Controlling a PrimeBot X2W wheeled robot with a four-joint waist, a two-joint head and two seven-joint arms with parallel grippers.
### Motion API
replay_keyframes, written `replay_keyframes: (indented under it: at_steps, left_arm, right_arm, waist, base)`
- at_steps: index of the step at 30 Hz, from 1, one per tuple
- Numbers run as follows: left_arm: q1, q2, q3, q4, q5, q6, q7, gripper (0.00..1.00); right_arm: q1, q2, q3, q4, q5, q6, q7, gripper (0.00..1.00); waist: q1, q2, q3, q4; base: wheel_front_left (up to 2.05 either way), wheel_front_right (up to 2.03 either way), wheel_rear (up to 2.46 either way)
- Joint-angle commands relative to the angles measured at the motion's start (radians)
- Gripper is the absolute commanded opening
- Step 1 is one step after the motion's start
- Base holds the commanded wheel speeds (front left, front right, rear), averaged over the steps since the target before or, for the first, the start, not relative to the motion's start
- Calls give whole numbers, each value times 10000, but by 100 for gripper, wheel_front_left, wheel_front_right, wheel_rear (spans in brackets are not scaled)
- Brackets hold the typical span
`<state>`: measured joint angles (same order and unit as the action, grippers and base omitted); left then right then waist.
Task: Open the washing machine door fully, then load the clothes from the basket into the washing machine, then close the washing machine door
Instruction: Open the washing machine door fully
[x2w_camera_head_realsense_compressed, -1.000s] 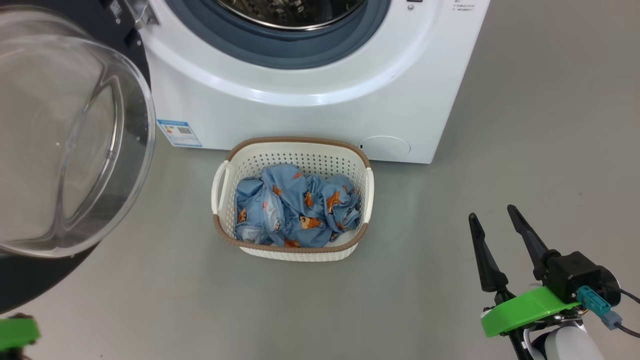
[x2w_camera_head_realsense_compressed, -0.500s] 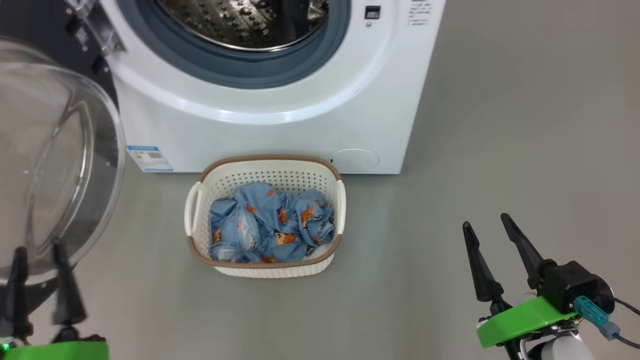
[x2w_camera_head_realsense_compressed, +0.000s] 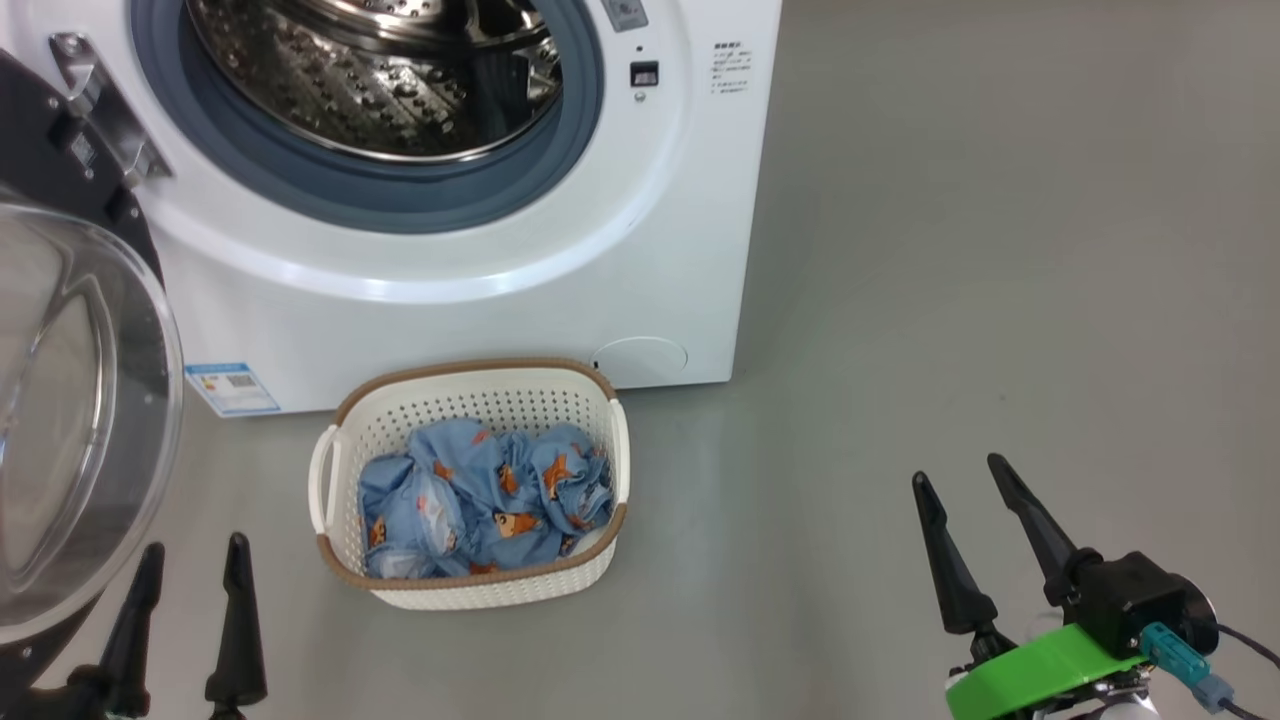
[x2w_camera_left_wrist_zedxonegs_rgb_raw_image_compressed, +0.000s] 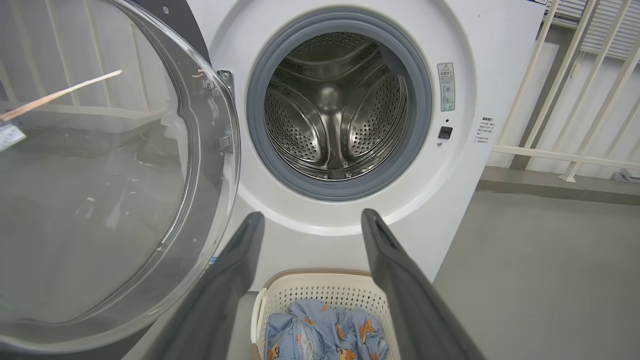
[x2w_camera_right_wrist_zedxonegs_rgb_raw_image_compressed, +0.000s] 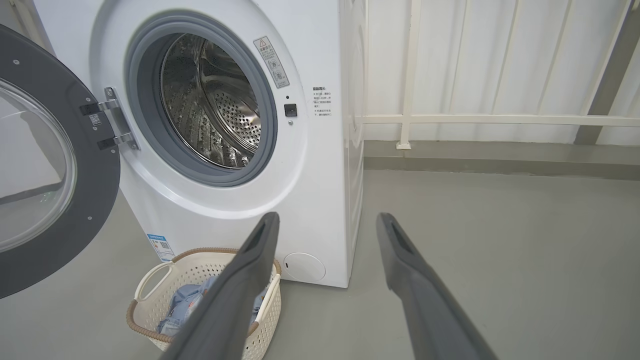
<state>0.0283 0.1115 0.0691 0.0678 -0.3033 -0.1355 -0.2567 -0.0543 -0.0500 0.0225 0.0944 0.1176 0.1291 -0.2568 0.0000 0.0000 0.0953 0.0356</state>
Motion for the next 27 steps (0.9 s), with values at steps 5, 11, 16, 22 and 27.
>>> replay_keyframes:
  at_steps: [5,11,16,22,27]
  left_arm:
    - [92,212,172,-40,195,48,-51,100]
    - [359,135,115,56,223,48,-51,100]
    - [662,52,65,-39,269,48,-51,100]
    - [749,-61,184,47,464,48,-51,100]
    - [700,-97,148,107,478,48,-51,100]
  right_arm:
    - [227,-3,333,-354,30,16,-49,100]
    - [499,-3,293,-424,40,16,-49,100]
    - [683,-3,226,-459,67,16,-49,100]
    - [761,-3,117,-467,31,16,-49,100]
    - [752,-3,84,-471,-10,16,-49,100]
  waist:
    - [0,0,-404,-293]
    - [0,0,-644,-287]
    - [0,0,-772,-243]
    - [0,0,-805,-182]
    - [0,0,-785,-162]
  base:
    - [0,0,0]
    - [0,0,0]
    - [0,0,0]
    - [0,0,0]
    - [0,0,0]
